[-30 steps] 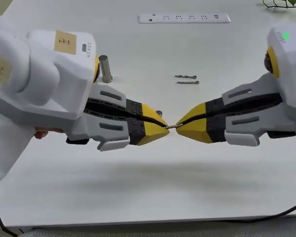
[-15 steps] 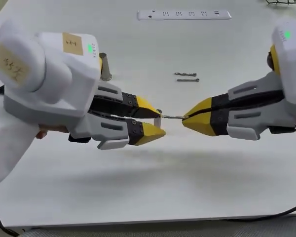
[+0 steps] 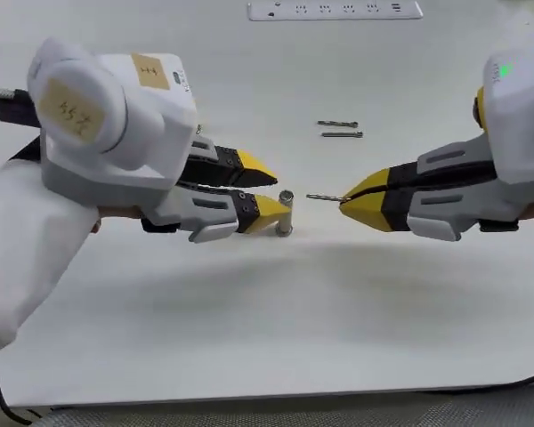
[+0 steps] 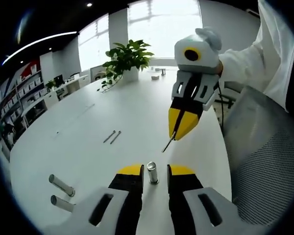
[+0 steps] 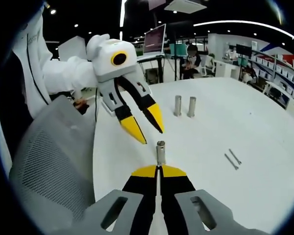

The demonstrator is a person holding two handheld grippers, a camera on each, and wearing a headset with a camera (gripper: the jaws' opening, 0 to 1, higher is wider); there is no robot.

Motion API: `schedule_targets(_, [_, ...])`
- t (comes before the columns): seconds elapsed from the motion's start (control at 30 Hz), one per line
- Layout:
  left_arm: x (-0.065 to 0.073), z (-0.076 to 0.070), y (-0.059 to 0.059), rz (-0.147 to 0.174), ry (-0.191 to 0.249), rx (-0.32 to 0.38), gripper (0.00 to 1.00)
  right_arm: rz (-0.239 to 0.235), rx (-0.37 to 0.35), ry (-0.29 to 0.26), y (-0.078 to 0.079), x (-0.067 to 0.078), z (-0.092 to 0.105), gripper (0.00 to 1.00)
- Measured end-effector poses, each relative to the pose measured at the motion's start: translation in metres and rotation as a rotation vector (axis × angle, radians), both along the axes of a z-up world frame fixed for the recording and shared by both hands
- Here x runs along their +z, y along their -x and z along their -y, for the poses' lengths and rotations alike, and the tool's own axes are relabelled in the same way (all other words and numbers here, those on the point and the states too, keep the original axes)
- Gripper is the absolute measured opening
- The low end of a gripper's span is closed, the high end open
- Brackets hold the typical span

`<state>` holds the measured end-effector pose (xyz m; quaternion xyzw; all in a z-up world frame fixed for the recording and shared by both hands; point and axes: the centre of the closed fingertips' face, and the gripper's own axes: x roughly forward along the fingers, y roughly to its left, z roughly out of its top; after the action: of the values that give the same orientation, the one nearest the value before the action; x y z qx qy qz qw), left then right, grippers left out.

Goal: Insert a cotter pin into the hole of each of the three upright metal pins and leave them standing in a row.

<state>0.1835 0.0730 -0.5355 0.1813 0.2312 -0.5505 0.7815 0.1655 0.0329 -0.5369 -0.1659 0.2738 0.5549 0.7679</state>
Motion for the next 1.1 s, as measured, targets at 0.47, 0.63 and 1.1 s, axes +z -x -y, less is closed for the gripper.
schedule_targets(0.47, [-0.016,0.008,-0.007,-0.022,-0.042,-0.053,0.13,-0.007,-0.001,0.014,-0.009,-0.014,-0.003,0.0])
schedule_targets(0.63, [-0.017,0.011,-0.008,-0.024,-0.044,-0.062,0.08,-0.009,-0.005,0.013,-0.01,-0.013,-0.003,0.0])
schedule_targets(1.1, [-0.016,0.016,-0.003,-0.053,-0.043,-0.066,0.06,-0.001,0.035,0.024,-0.012,-0.019,-0.009,0.0])
